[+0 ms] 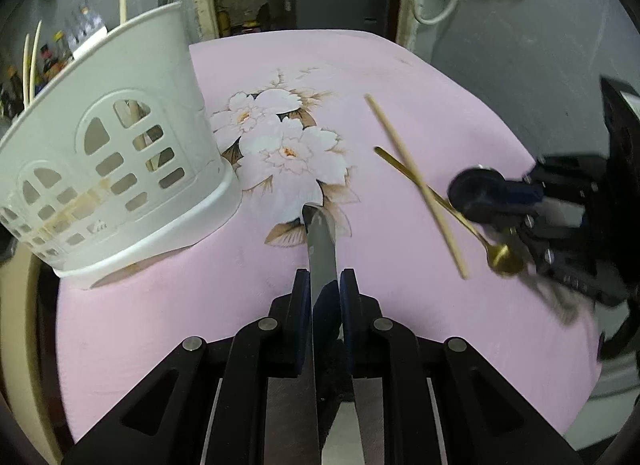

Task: Organize utensils
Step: 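Grasp the silver knife with the left tool while the right tool holds the spoon, then lift the knife with the left tool while the right tool lifts the spoon toward the caddy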

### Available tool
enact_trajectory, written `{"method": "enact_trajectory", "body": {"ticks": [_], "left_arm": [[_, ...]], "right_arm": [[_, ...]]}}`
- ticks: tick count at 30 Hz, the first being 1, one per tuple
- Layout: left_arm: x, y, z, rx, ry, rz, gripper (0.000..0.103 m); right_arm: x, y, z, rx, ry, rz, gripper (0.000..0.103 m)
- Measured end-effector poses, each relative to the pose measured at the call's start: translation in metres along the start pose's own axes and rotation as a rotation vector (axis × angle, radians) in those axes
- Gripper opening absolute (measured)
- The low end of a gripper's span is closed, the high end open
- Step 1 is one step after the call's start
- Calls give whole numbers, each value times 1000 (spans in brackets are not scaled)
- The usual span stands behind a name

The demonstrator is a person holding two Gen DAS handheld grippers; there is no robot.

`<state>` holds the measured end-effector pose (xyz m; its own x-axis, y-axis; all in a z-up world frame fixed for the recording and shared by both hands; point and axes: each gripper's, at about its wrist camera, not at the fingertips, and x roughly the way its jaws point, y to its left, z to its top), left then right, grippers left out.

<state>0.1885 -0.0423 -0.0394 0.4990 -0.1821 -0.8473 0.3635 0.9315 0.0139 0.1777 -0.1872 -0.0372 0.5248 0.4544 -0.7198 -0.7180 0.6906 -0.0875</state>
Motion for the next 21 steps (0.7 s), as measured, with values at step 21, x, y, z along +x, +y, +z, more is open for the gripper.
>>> {"method": "enact_trajectory", "body": {"ticks": [21], "left_arm": [[-4,1,-15,77,36,-2,13]], "right_arm": [[-1,15,19,36,-42,121,3]]}}
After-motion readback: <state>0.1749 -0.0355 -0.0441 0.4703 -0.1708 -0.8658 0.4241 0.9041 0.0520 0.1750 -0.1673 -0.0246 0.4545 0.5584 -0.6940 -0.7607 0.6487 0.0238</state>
